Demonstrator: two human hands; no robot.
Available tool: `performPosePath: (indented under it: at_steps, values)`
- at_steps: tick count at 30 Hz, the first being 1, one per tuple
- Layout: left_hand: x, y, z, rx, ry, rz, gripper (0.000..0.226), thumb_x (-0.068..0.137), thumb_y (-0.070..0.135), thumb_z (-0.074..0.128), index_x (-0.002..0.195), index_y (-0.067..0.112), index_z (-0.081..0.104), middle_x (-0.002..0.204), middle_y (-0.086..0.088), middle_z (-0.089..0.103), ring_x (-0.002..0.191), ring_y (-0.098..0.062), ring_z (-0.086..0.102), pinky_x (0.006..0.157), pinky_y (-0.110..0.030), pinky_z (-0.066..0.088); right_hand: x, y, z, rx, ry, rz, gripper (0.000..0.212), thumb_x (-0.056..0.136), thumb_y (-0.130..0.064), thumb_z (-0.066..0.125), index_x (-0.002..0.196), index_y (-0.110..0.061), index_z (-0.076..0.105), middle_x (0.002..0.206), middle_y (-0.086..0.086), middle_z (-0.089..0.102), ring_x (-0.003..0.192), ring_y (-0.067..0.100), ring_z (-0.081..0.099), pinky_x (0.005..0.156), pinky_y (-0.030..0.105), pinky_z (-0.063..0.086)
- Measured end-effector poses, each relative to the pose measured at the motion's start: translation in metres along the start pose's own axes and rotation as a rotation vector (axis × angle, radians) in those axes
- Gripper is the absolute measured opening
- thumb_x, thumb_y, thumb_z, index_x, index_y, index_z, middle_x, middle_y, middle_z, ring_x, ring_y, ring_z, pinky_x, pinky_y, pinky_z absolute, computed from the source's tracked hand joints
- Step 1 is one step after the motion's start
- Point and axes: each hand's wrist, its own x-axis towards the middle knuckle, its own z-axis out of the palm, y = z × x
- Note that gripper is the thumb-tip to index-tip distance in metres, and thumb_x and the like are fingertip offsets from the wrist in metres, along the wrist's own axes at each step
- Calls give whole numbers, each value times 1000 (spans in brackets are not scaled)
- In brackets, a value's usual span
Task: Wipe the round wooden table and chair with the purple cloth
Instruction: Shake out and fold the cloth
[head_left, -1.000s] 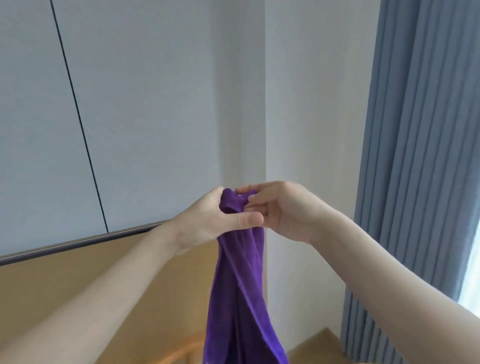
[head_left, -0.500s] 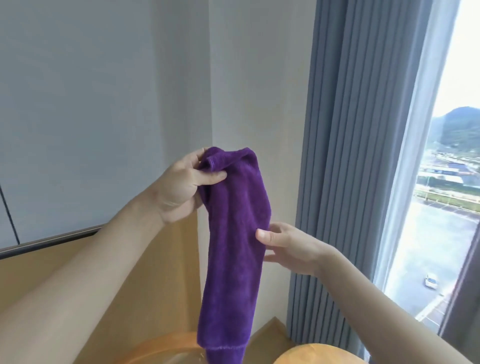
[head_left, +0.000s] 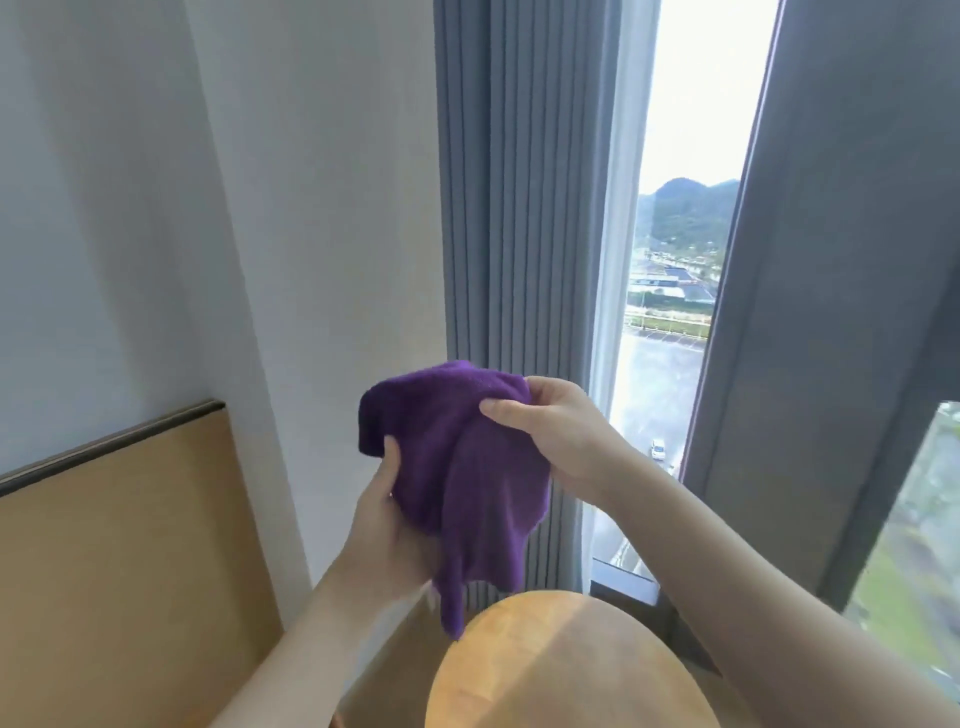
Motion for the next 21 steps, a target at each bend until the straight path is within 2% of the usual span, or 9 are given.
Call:
performPosePath:
  at_steps: [4, 7, 10, 12, 14, 16, 18, 19, 21]
  values:
    - [14, -35, 1, 331, -90, -152, 45, 89, 26, 75, 132, 14, 68, 138, -16, 64, 125, -35, 64, 95, -44, 55, -22, 48, -49, -372, 235, 183, 19, 96, -35, 70, 102, -18, 70, 95, 3, 74, 90, 22, 71, 78, 37, 61]
    - [27, -54, 15, 513, -119, -236, 29, 92, 7, 69, 120, 8, 74, 122, -19, 72, 109, -33, 72, 84, -37, 60, -54, 83, -93, -581, 271, 345, 23, 99, -43, 61, 100, -22, 68, 92, -2, 70, 83, 18, 66, 58, 26, 49]
    - [43, -82, 37, 614, -107, -292, 23, 97, 5, 64, 119, 3, 71, 117, -21, 74, 105, -33, 73, 84, -39, 60, -89, 109, -128, -487, 319, 509, 33, 95, -43, 68, 106, -11, 70, 92, 5, 72, 77, 20, 70, 52, 24, 51]
    - [54, -104, 53, 668, -89, -312, 21, 97, 5, 64, 116, 0, 71, 115, -22, 74, 110, -37, 71, 95, -46, 58, -114, 123, -149, -421, 393, 536, 33, 91, -38, 74, 104, -7, 68, 90, 7, 71, 73, 19, 68, 54, 26, 53]
    - [64, -127, 71, 742, -61, -323, 19, 97, 6, 66, 113, 0, 73, 112, -21, 75, 112, -40, 69, 103, -54, 52, -140, 135, -170, -298, 479, 538, 39, 89, -33, 78, 119, -15, 59, 105, 8, 70, 82, 21, 71, 61, 31, 56]
    - [71, -149, 92, 818, -42, -331, 17, 95, 8, 70, 110, 2, 74, 108, -18, 77, 110, -38, 70, 104, -58, 51, -169, 144, -194, -51, 504, 525, 62, 85, -28, 83, 137, -26, 49, 110, 10, 71, 84, 23, 74, 69, 35, 56]
    - [78, -174, 115, 877, -45, -365, 20, 92, 7, 74, 111, 2, 74, 107, -17, 77, 109, -37, 70, 103, -56, 52, -200, 153, -220, 166, 487, 454, 85, 73, -23, 89, 144, -38, 44, 112, 14, 72, 84, 25, 75, 75, 39, 57]
    - [82, -188, 129, 893, -66, -403, 23, 90, 5, 75, 113, 1, 73, 108, -18, 77, 110, -36, 70, 104, -54, 52, -215, 158, -233, 188, 469, 419, 94, 68, -20, 90, 145, -42, 41, 115, 17, 70, 89, 28, 75, 78, 40, 57]
    - [88, -221, 158, 930, -139, -511, 26, 87, 1, 75, 113, -3, 73, 110, -16, 77, 113, -34, 69, 106, -48, 50, -246, 166, -259, 16, 468, 414, 107, 63, -12, 90, 148, -46, 35, 125, 15, 63, 100, 30, 72, 85, 39, 59]
